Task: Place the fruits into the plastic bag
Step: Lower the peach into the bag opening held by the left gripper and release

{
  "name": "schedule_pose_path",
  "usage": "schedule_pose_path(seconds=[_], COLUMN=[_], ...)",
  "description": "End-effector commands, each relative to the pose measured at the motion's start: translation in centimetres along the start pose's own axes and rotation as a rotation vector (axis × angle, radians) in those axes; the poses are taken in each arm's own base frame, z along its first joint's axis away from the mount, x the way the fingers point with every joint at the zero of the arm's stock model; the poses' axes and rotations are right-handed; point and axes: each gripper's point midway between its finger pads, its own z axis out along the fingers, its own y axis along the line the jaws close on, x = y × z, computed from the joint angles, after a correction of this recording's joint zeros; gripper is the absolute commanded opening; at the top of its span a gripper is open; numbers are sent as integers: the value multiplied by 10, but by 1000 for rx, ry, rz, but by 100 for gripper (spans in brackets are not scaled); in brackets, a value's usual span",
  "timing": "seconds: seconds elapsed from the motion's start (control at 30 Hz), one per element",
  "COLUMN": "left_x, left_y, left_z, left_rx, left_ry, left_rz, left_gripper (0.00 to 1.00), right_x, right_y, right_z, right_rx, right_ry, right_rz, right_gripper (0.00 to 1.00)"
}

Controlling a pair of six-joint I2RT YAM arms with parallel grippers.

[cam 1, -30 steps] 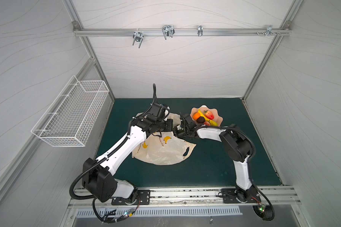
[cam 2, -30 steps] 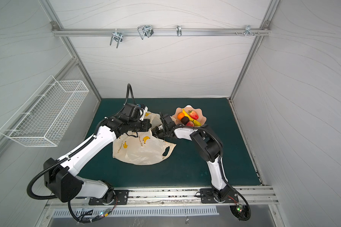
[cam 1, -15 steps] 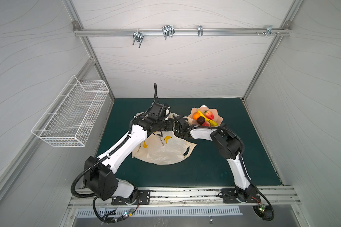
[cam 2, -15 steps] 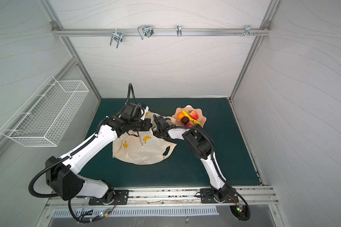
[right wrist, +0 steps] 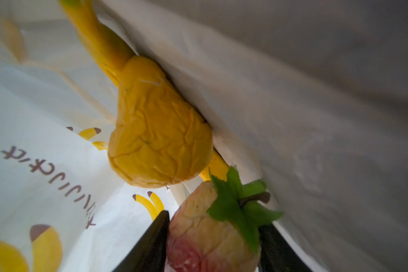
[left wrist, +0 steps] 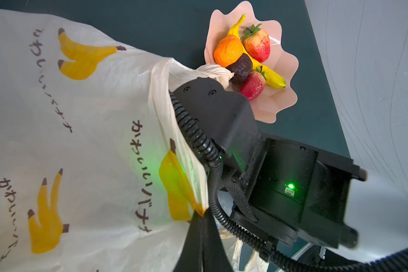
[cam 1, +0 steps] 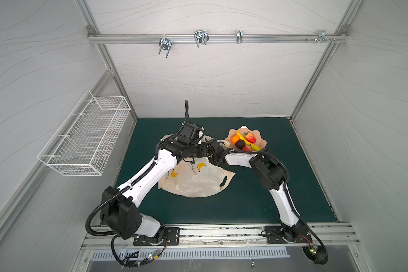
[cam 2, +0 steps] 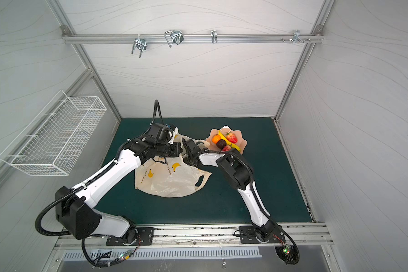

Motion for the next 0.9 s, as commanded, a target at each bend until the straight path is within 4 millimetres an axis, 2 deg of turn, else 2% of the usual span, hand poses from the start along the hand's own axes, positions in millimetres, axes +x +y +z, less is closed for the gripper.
schedule_pose_path(seconds=[0.0, 0.1, 0.23, 0.57, 0.87], left_x=[-19, -18, -17, -14, -13], left_y=[-14, -13, -12, -7, -3], left_z=[-9, -9, -10, -11, -12], left_rx=[42, 37, 34, 9, -8], left_ry=[-60, -61, -62, -60, -63], left_rz=[20, 20, 14, 3, 0], left_gripper=[0, 0, 0, 0, 0], right_x=[3, 6, 10, 15, 16], right_y=[0, 8, 16, 18, 19], right_z=[0, -3, -10, -30, -56], right_rx=[25, 9, -4, -25, -59], right_ry=[13, 16, 5, -48, -114], right_rz=[-1, -38, -85, -107, -132], right_gripper=[72, 82, 88, 95, 99])
